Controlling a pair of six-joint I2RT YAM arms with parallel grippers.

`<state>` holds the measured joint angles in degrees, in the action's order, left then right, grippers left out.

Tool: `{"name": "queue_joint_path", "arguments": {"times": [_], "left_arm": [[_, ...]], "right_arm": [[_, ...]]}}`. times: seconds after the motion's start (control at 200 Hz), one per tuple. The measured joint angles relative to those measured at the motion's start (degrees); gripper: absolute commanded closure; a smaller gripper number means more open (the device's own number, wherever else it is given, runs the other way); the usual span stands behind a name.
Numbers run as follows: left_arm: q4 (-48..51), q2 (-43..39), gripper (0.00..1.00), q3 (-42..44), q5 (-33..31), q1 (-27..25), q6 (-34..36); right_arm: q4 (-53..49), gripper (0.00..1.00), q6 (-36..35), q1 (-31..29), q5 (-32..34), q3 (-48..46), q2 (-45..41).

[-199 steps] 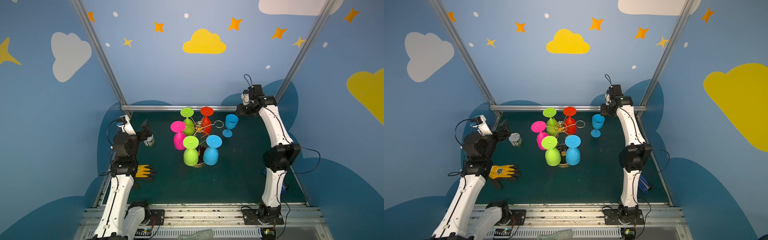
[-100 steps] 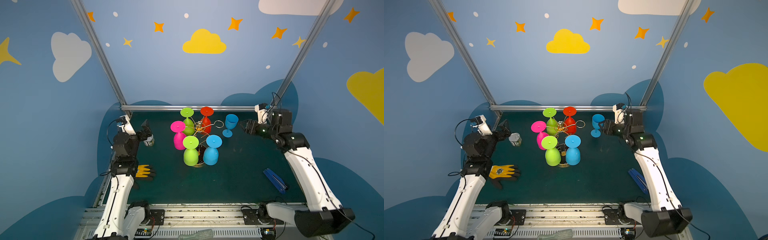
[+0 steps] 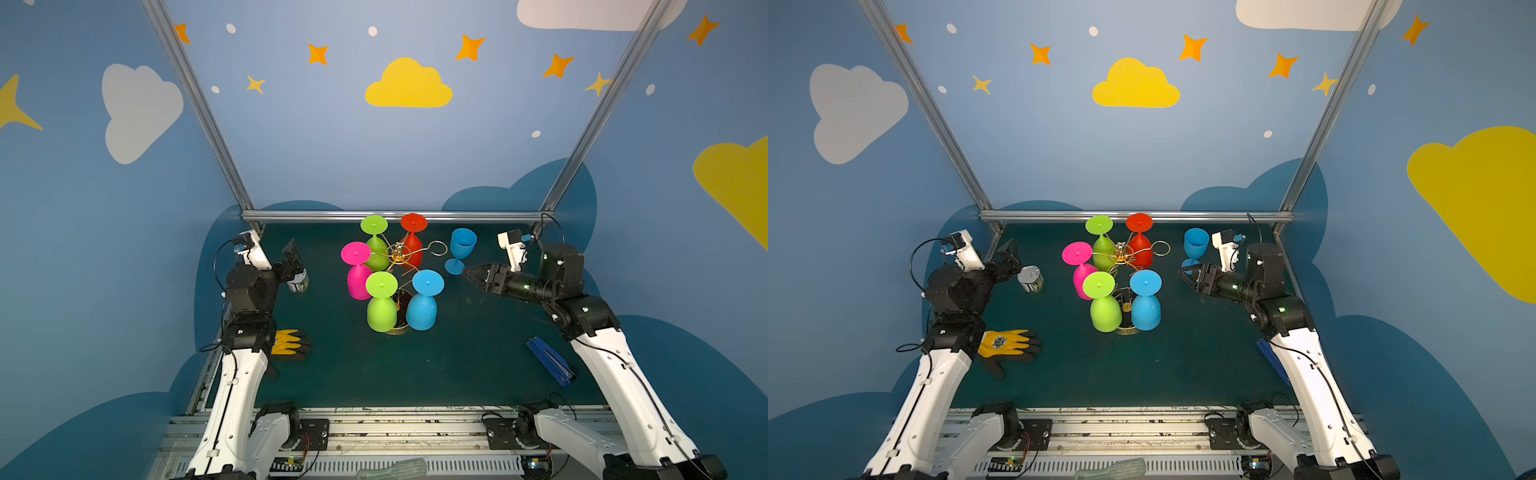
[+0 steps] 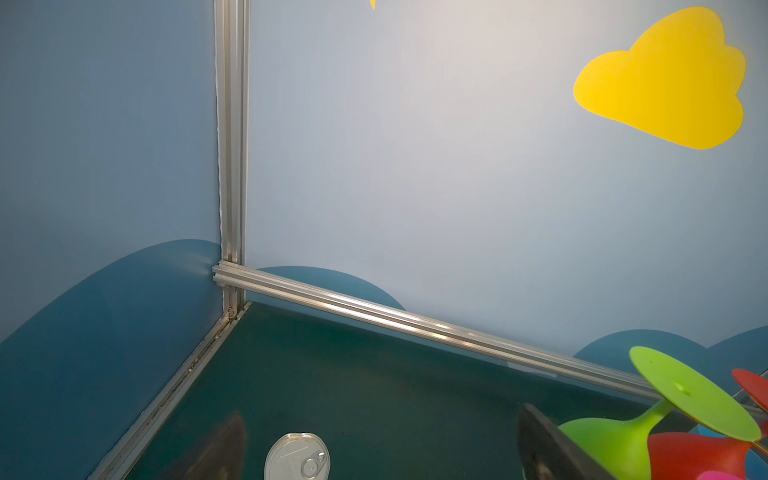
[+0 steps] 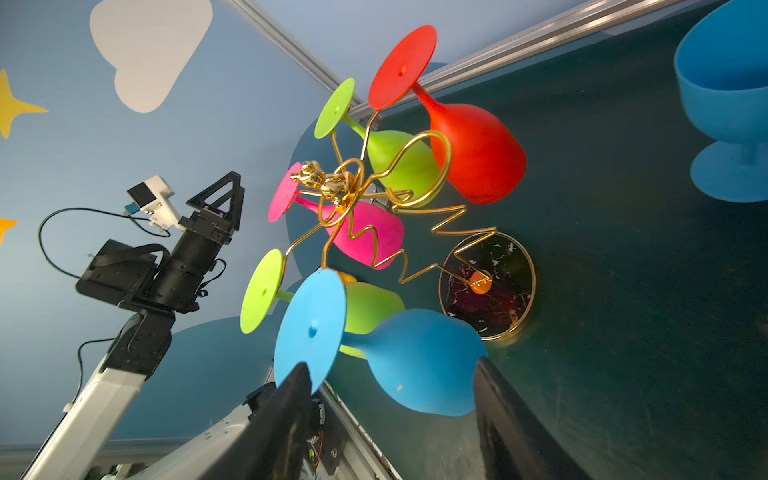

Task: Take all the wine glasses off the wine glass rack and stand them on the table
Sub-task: 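Reach the right gripper to the second light blue glass on the rack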

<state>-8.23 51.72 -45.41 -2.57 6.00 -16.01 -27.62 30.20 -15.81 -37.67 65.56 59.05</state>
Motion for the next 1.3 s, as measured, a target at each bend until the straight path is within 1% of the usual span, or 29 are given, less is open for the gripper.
{"name": "queue_joint_path", "arguments": {"times": [0.315, 0.501, 0.726, 0.911, 1.066, 1.302], "left_arm": [[0.0, 0.0, 0.01, 0.0, 0.0, 0.0, 0.0], [0.0, 0.0, 0.01, 0.0, 0.0, 0.0, 0.0], [0.0, 0.0, 0.01, 0.1, 0.1, 0.0, -0.1], [0.0, 0.0, 0.01, 0.1, 0.1, 0.0, -0.1], [0.0, 0.0, 0.0, 0.1, 0.2, 0.0, -0.3], [0.0, 0.0, 0.01, 0.1, 0.2, 0.0, -0.3]], "right_arm": [[-0.8, 0.38, 0.4, -7.6, 1.6, 4.5, 5.0], [-2.1, 0.39, -0.5, -10.0, 3.2, 7.2, 7.6], [-3.7, 0.41, -0.7, -12.3, 5.8, 7.4, 9.8], [-3.8, 0.47, -0.7, -13.2, 6.9, 7.4, 10.6], [-3.9, 0.55, -0.7, -13.4, 7.2, 7.4, 11.2], [-3.5, 0.78, -0.3, -13.6, 7.0, 7.7, 11.8]]}}
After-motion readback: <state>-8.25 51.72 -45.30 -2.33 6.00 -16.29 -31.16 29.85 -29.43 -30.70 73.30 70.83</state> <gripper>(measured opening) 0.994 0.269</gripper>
